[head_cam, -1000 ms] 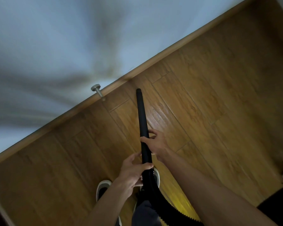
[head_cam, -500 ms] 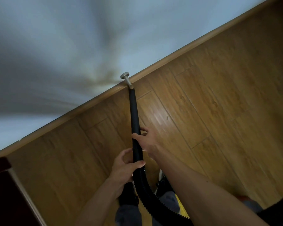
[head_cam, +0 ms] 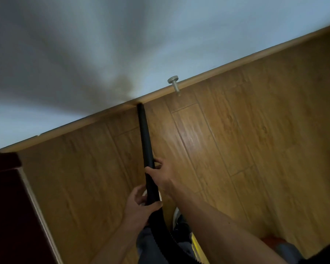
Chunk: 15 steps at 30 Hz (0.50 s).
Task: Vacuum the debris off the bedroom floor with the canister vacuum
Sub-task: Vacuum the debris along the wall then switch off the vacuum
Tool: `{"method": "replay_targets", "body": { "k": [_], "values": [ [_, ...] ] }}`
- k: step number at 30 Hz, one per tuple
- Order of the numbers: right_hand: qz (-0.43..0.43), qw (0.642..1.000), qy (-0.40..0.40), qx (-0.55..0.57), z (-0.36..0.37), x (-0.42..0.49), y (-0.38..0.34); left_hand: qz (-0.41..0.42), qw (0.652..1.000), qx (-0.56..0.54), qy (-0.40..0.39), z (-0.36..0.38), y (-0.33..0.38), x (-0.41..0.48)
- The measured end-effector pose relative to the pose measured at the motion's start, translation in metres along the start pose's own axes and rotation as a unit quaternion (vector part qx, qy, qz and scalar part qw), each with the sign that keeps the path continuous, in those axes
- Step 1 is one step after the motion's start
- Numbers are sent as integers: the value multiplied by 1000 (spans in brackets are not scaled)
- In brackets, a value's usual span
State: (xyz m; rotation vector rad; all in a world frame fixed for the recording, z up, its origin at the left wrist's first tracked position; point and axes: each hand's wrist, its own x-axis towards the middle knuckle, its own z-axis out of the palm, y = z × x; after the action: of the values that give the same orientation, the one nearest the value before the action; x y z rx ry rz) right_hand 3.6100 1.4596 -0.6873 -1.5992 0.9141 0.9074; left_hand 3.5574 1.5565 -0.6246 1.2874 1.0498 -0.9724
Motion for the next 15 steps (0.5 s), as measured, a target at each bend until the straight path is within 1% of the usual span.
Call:
{"method": "replay_targets", "body": {
  "k": [4, 7, 15],
  "values": [
    [-7, 1000, -20, -20, 20, -6, 7, -12, 999, -30, 24, -12, -13, -9],
    [3, 1000, -5, -7, 16, -13, 16, -21, 999, -41, 26, -8, -20, -14],
    [26, 998, 51, 0, -60, -40, 53, -54, 998, 11, -18, 54, -40, -35]
  ]
}}
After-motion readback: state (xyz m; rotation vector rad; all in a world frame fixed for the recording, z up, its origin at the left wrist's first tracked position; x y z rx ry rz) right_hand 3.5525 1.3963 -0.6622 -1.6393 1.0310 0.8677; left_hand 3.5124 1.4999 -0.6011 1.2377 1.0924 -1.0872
